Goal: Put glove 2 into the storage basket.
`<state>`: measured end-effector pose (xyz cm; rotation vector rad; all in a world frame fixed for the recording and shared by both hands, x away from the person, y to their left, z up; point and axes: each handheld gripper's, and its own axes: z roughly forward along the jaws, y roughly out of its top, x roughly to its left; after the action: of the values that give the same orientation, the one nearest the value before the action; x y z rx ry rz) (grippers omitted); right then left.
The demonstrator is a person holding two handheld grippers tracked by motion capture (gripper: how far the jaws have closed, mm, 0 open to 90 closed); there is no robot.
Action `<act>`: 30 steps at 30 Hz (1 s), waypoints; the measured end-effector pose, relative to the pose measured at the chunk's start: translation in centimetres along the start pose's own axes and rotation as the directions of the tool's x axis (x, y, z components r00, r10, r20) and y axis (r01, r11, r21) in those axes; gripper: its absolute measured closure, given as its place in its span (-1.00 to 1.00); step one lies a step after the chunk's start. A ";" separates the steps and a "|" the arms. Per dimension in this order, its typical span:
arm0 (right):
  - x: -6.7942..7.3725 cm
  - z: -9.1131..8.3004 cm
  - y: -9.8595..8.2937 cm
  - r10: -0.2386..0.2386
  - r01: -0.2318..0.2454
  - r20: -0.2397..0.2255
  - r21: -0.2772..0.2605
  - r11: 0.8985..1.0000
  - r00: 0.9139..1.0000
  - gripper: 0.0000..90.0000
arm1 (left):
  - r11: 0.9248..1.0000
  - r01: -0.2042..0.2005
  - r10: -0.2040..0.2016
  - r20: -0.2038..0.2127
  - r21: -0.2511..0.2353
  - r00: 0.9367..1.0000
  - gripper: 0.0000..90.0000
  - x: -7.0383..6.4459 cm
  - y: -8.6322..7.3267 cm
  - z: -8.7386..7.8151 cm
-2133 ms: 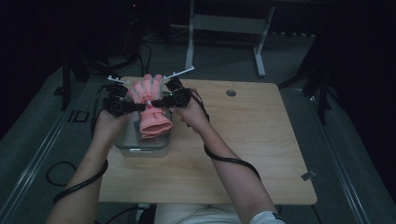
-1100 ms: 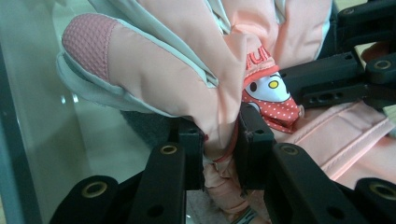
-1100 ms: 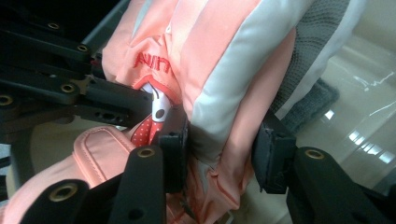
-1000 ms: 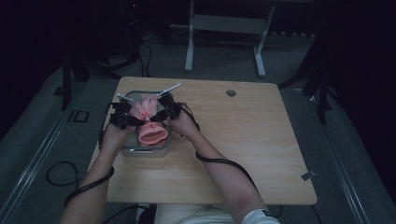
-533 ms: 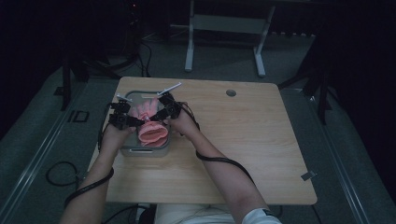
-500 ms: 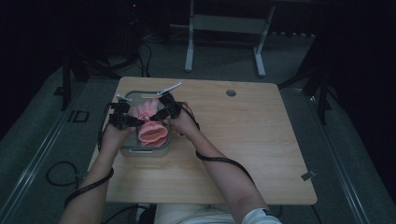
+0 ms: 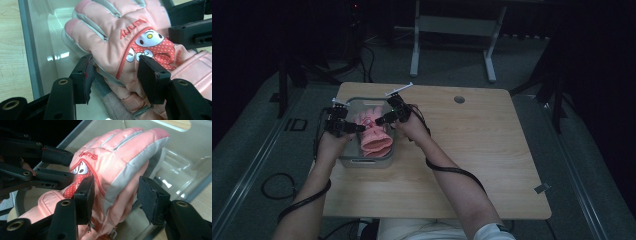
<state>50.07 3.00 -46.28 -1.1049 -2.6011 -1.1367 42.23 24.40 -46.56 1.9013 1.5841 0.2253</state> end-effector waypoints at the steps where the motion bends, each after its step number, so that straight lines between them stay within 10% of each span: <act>1: -0.1 -0.2 0.0 -0.001 0.001 0.000 -0.001 1.000 1.000 0.06 | 1.000 -0.003 0.003 0.001 0.000 1.000 0.01 -0.1 0.0 -0.1; 18: 0.7 -3.5 -0.1 -0.038 0.035 -0.037 -0.072 0.997 0.999 0.00 | 0.996 -0.041 0.042 0.017 -0.075 0.999 0.00 -1.0 0.8 -2.6; 30: 0.1 -5.3 -1.7 -0.059 0.057 -0.058 -0.045 0.997 0.997 -0.35 | 0.980 -0.168 0.175 0.059 -0.109 0.983 -0.01 -5.7 0.0 -4.2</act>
<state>47.89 -1.24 -43.50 -0.9940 -2.5913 -1.2236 38.59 20.62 -41.73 1.9441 1.3387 0.3070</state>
